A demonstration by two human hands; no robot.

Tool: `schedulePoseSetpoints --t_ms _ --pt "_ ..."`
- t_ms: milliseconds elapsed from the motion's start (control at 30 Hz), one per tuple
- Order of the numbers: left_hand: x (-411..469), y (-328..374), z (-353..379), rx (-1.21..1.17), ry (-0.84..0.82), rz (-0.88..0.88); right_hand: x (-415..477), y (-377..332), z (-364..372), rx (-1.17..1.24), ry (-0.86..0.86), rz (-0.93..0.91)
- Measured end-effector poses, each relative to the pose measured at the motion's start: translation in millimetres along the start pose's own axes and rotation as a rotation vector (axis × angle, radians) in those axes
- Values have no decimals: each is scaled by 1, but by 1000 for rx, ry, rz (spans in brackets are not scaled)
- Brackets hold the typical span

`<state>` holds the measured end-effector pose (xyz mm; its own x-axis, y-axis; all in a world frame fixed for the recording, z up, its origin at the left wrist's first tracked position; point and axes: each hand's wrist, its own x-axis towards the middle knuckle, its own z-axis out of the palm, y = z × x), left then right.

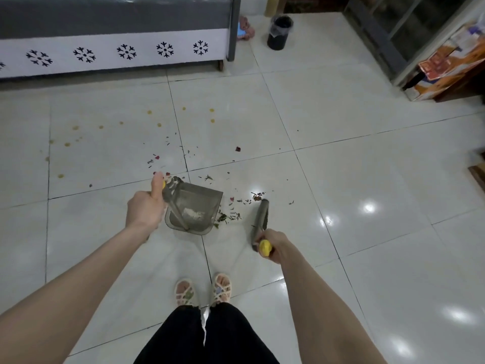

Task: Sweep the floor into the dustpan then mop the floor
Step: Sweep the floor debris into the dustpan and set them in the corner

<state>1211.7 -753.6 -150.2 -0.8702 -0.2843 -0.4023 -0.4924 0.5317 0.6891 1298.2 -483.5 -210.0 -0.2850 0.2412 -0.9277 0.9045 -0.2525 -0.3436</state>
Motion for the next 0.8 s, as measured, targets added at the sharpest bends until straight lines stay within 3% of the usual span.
schedulePoseSetpoints --t_ms 367,533,800 --pt "26 0 -23 -49 0 -69 -8 -43 51 -39 -117 -30" --pt "35 19 -18 -41 -5 -68 -14 -66 31 85 -103 13" --pt "41 54 10 -6 -54 23 -17 -84 -22 82 49 -20"
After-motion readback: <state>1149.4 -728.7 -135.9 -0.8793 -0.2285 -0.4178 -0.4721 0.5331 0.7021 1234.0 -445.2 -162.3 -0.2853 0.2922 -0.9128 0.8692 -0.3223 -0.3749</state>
